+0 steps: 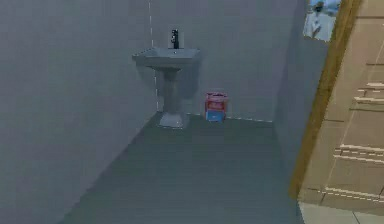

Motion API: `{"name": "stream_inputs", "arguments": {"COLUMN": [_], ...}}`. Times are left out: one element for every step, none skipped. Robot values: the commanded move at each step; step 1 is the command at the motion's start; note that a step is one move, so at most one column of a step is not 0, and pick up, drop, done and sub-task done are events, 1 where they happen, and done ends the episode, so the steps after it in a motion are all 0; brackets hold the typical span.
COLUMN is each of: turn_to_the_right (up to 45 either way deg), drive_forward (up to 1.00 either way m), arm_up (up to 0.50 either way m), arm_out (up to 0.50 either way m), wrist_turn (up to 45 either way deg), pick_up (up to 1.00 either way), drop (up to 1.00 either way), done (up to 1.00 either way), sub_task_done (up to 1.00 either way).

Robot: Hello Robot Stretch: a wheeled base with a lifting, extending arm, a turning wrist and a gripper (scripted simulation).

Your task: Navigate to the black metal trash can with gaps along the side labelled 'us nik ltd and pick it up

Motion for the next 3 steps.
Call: {"name": "stream_inputs", "arguments": {"turn_to_the_right": [45.0,9.0,3.0], "drive_forward": [0.00,0.00,0.00], "arm_up": [0.00,0.00,0.00], "arm_out": [0.00,0.00,0.00], "wrist_turn": [0.0,0.0,0.0], "pick_up": [0.00,0.00,0.00], "drop": [0.00,0.00,0.00], "done": [0.00,0.00,0.00], "sub_task_done": [0.00,0.00,0.00]}}
